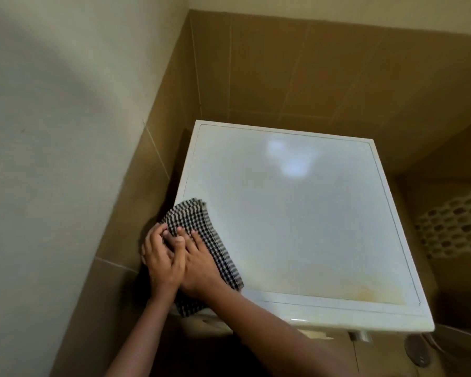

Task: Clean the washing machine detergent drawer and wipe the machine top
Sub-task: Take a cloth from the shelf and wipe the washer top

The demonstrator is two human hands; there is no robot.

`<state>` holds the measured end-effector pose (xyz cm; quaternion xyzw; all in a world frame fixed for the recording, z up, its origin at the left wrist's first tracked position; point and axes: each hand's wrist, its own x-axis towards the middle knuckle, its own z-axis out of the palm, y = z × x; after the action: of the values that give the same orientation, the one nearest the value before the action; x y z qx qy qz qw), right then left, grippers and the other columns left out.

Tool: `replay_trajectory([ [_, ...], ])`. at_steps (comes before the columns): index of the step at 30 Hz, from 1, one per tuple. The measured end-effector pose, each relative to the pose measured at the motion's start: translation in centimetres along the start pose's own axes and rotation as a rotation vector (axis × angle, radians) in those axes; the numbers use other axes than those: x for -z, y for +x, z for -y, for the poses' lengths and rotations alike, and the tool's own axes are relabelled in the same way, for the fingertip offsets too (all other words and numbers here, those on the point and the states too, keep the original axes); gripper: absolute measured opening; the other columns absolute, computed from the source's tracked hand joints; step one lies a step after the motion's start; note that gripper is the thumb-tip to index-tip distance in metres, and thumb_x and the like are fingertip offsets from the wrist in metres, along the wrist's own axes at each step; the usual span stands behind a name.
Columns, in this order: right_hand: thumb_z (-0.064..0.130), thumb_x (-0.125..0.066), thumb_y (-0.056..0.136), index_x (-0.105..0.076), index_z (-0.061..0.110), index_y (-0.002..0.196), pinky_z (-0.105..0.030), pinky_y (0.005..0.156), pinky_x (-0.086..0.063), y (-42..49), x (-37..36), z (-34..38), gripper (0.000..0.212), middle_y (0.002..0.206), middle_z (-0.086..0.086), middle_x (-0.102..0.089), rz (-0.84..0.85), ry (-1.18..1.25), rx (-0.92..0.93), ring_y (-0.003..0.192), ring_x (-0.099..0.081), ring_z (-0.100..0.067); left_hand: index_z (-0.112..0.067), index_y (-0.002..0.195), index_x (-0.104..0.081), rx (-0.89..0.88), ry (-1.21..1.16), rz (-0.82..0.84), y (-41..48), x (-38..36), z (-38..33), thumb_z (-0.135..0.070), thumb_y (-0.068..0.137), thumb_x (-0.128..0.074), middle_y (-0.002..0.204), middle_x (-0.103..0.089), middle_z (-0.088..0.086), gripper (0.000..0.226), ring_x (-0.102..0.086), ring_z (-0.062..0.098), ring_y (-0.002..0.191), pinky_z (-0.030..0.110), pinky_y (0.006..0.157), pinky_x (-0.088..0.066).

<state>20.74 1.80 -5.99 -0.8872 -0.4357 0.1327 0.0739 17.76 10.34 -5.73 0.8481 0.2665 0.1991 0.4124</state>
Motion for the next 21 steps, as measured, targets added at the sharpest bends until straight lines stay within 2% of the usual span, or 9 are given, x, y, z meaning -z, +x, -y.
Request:
replay_trajectory([
  [2,0.042,-0.031,0.097,-0.005,0.022,0.153,-0.040,0.118,0.014,-2.1,-0.2,0.1,0.065,0.161,-0.001,-0.003,0.001,0.025,0.021,0.148,0.009,-0.023,-0.004,0.124,-0.055,-0.065,0.031,0.037,-1.3,0.3,-0.6,-0.046,0.085,-0.042,0.128,-0.054,0.017,0.059,-0.048,0.031,0.117,0.048,0.101,-0.038],
  [5,0.046,-0.020,0.091,-0.016,0.016,0.152,-0.042,0.120,0.004,-5.2,-0.2,-0.3,0.068,0.159,-0.004,-0.017,-0.029,0.065,-0.001,0.148,-0.003,-0.023,-0.004,0.121,-0.055,-0.122,0.021,0.119,-2.7,0.1,-1.3,-0.048,0.086,-0.042,0.124,-0.056,0.016,0.057,-0.049,0.029,0.115,0.043,0.098,-0.038],
  [8,0.047,-0.025,0.092,-0.032,0.024,0.148,-0.044,0.119,-0.011,-8.8,-0.9,-2.1,0.061,0.155,-0.001,-0.030,-0.079,0.041,-0.071,0.146,-0.019,-0.025,-0.002,0.118,-0.056,-0.217,0.052,0.167,-3.8,-0.7,-1.6,-0.047,0.088,-0.043,0.121,-0.058,0.016,0.055,-0.051,0.031,0.114,0.043,0.099,-0.039],
  [9,0.046,-0.027,0.093,-0.031,0.028,0.148,-0.044,0.119,-0.012,-10.1,-0.9,-2.9,0.058,0.156,0.000,-0.029,-0.096,0.040,-0.107,0.146,-0.018,-0.024,-0.002,0.117,-0.056,-0.239,0.071,0.186,-3.9,-0.9,-1.6,-0.047,0.088,-0.042,0.120,-0.059,0.016,0.055,-0.051,0.031,0.114,0.043,0.099,-0.038],
  [13,0.047,-0.025,0.096,-0.011,0.037,0.150,-0.040,0.119,0.004,-15.3,-1.0,-7.2,0.057,0.160,0.005,-0.008,-0.134,0.035,-0.253,0.148,0.001,-0.019,-0.005,0.118,-0.056,-0.277,0.116,0.259,-4.9,-2.3,-1.6,-0.052,0.090,-0.039,0.123,-0.057,0.014,0.057,-0.049,0.030,0.117,0.042,0.099,-0.036],
  [16,0.048,-0.020,0.095,-0.015,0.033,0.151,-0.041,0.117,-0.001,-19.1,-0.9,-10.8,0.058,0.159,0.004,-0.009,-0.178,0.035,-0.420,0.148,-0.004,-0.021,-0.006,0.118,-0.056,-0.270,0.128,0.264,-5.2,-2.5,-1.3,-0.056,0.090,-0.038,0.124,-0.056,0.013,0.060,-0.048,0.030,0.117,0.043,0.098,-0.036],
  [19,0.053,-0.009,0.094,-0.004,0.033,0.151,-0.042,0.120,-0.004,-23.0,-0.8,-14.9,0.061,0.159,0.004,0.003,-0.169,0.031,-0.640,0.147,0.006,-0.018,-0.006,0.119,-0.055,-0.254,0.132,0.267,-5.4,-2.3,-1.3,-0.056,0.089,-0.038,0.124,-0.056,0.014,0.060,-0.048,0.030,0.116,0.038,0.097,-0.035],
  [21,0.055,-0.005,0.093,-0.002,0.033,0.151,-0.042,0.121,-0.003,-25.5,-0.5,-17.6,0.063,0.159,0.006,0.004,-0.198,0.031,-0.765,0.148,0.006,-0.018,-0.006,0.119,-0.055,-0.276,0.137,0.275,-5.6,-2.2,-1.3,-0.055,0.089,-0.038,0.124,-0.056,0.014,0.059,-0.048,0.030,0.116,0.038,0.096,-0.034],
])
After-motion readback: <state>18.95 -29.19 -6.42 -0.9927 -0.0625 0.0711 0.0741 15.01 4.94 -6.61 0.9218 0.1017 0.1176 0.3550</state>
